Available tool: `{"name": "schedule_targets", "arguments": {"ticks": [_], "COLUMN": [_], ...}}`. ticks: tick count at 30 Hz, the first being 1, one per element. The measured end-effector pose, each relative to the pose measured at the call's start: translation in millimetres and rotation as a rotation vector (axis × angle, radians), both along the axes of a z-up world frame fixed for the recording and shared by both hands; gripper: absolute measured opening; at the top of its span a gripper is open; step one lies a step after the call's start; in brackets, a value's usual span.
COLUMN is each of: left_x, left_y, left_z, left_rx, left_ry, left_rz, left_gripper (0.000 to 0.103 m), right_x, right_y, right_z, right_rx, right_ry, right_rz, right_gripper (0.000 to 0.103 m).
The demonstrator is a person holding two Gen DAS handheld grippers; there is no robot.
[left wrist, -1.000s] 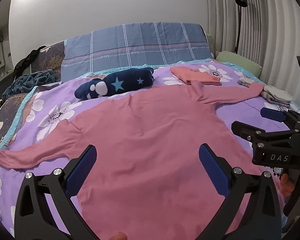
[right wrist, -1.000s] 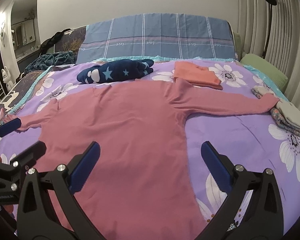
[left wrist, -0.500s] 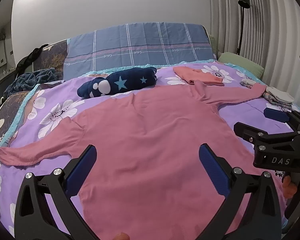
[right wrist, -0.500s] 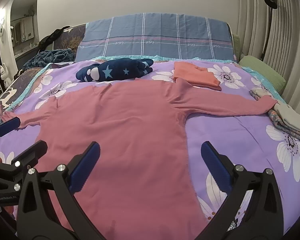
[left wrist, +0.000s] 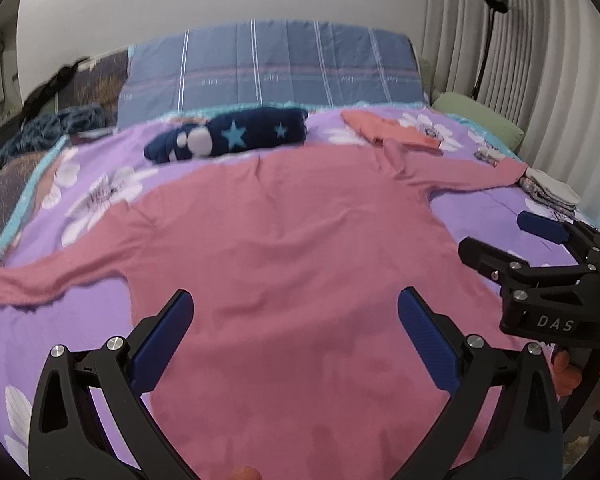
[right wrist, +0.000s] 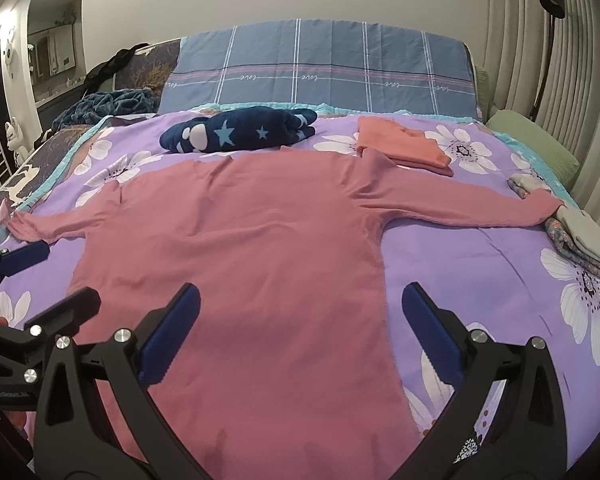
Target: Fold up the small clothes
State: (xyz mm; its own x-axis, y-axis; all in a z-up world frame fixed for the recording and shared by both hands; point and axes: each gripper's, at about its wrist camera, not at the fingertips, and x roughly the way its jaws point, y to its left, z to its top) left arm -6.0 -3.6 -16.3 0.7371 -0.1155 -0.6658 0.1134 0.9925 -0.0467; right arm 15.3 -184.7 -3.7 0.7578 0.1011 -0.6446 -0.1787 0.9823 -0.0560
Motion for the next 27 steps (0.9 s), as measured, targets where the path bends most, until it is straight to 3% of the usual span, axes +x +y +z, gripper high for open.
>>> {"name": "schedule_targets", "arguments": {"ticks": [9,27], "left_x": [2.3,5.9], "left_y": [4.0,3.8], "left_z": [-12.0,-17.0], "left_rx": [0.000,0.015], "left_ry": [0.067,0.073], "left_rz": [0.028,0.032], "left_gripper": [0.102,0.102], "right_x": [-0.1,-0.5], "right_y": [2.4,1.9], "right_z": [-2.8,-5.0], "right_rx": [-0.035,-0.028], "right_ry": [0.006,-0.006], "right_rz": [0.000,0.007], "right_gripper": [0.101,0.101]}}
